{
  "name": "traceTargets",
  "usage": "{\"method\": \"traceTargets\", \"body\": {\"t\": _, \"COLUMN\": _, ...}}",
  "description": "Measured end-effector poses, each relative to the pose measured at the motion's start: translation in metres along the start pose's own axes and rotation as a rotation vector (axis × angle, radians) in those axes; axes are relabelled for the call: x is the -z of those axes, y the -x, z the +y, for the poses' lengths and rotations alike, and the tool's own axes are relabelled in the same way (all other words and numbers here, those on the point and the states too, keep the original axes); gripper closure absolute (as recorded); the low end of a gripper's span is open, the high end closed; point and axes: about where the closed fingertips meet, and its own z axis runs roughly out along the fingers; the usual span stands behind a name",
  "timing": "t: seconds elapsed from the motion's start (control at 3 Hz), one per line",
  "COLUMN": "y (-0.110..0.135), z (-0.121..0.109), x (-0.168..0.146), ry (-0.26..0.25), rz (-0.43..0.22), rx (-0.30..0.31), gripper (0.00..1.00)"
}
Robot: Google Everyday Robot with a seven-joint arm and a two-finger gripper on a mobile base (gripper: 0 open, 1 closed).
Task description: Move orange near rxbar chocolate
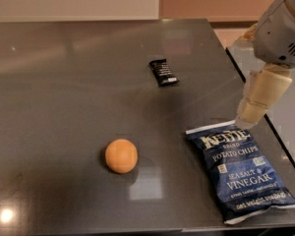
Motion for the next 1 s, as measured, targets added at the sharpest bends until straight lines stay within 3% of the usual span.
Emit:
{"method": "traceTargets", "body": {"t": 0.67, "y": 0.07, "z": 0.042, "x": -0.049, "ry": 0.137, "rz": -0.18, "rx": 0.138, "gripper": 0.0}}
{"method": "traceTargets", "body": {"t": 1.0, "y": 0.099, "z": 0.069, "x": -0.085, "ry": 0.211, "rz": -0.225, "rx": 0.215, "gripper": 0.0}}
